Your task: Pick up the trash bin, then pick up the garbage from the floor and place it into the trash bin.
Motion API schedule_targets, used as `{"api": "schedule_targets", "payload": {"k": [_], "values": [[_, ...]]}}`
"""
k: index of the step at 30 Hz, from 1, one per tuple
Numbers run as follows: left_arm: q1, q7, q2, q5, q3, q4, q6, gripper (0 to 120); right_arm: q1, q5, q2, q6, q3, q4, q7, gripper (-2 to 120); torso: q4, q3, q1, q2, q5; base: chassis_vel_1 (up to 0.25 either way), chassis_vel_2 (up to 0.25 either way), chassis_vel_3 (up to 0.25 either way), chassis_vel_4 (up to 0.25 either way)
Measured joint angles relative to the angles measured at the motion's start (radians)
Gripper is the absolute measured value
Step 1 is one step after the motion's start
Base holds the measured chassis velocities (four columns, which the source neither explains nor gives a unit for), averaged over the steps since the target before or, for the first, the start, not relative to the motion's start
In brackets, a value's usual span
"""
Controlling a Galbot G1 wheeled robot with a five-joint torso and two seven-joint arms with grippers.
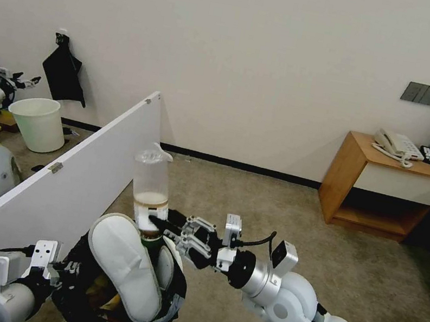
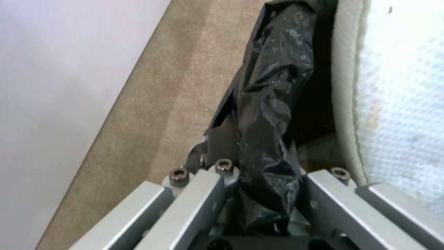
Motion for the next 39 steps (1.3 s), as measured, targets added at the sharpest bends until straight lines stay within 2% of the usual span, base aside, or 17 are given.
{"api": "schedule_targets", "payload": {"k": [14, 39], "values": [[-0.001, -0.001, 0.001, 0.002, 0.003, -0.003, 0.0, 2, -0.01, -0.055, -0.019, -0.018, -0.089, -0.023, 0.018, 26, 0.0, 0.0, 0.0, 0.0, 0.0001, 0.0, 0.0, 0.0, 0.0], [-0.002, 0.0, 0.009, -0.006, 0.004, -0.005, 0.0, 2, 0.022, -0.112, 0.007, -0.043, -0.143, -0.115, 0.078, 26, 0.0001, 0.0, 0.0, 0.0, 0.0, 0.0, 0.0, 0.0, 0.0]]}}
